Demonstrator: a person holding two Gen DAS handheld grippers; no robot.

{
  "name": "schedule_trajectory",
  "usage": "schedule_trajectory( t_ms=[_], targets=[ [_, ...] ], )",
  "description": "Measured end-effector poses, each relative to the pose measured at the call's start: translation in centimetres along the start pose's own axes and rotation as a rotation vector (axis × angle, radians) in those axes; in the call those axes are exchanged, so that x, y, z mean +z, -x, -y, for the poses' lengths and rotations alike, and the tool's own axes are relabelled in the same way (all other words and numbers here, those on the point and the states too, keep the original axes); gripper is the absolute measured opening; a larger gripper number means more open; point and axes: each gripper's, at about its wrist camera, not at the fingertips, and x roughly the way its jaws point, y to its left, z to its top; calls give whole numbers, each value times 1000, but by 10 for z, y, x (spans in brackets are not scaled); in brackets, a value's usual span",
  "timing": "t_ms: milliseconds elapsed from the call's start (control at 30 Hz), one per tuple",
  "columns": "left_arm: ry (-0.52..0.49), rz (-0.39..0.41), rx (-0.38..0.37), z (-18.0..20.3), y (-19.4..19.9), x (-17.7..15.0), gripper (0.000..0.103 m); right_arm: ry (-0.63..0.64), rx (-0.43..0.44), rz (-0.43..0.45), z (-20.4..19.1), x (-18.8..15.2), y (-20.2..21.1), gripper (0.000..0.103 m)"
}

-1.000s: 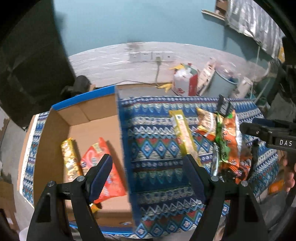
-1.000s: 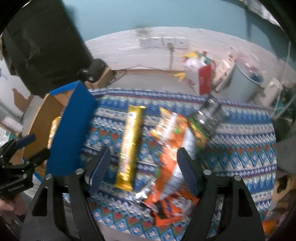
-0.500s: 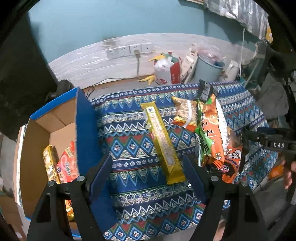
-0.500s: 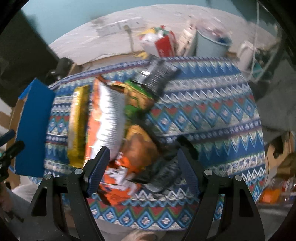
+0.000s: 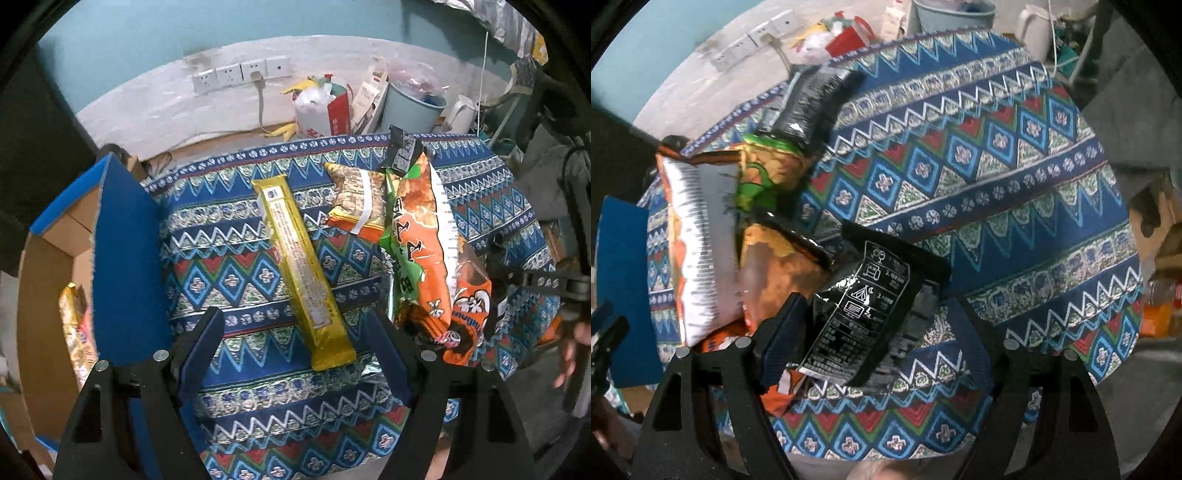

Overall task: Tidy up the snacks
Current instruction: 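Move both tools back to the snack pile, then grasp the long gold wafer bar with the left tool while the right tool grasps the black snack pack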

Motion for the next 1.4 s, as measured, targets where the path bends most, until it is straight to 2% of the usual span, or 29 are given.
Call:
schedule_trajectory(
  t_ms=[333, 467, 533, 567, 600, 800, 933, 1133, 1167, 1200, 1233, 1267, 1400],
  targets=[
    [18, -56, -14, 4, -30, 11, 80, 13, -110, -72, 15, -1, -42, 79],
    [27, -81, -7, 5, -46, 16, 80, 93, -150, -63, 3, 1, -42, 81],
    [35, -90, -4, 5, -54, 19, 80, 137, -176, -46, -4, 1, -39, 74],
    [40, -95, 0, 5, -58, 20, 80, 159, -187, -32, -7, 2, -37, 66],
    [44, -99, 4, 5, -62, 21, 80, 173, -183, -18, -9, 5, -33, 63],
    [75, -113, 23, 3, -85, 28, 80, 213, -172, 71, -18, 27, -21, 62],
    [76, -115, 35, 2, -95, 32, 80, 213, -124, 134, -24, 46, -2, 62],
    [97, -122, 34, -1, -109, 33, 80, 242, -81, 202, -22, 51, 15, 62],
    [101, -124, 25, -2, -111, 32, 75, 245, -74, 209, -19, 51, 17, 62],
    [102, -126, 20, -3, -113, 31, 64, 247, -63, 214, -20, 54, 18, 62],
    [101, -130, 19, -4, -115, 31, 57, 250, -48, 218, -21, 56, 21, 62],
    [99, -137, 18, -5, -118, 29, 45, 252, -39, 224, -21, 53, 23, 62],
    [69, -111, 39, -3, -118, 26, 32, 255, -18, 242, -28, 56, 33, 62]
  ],
)
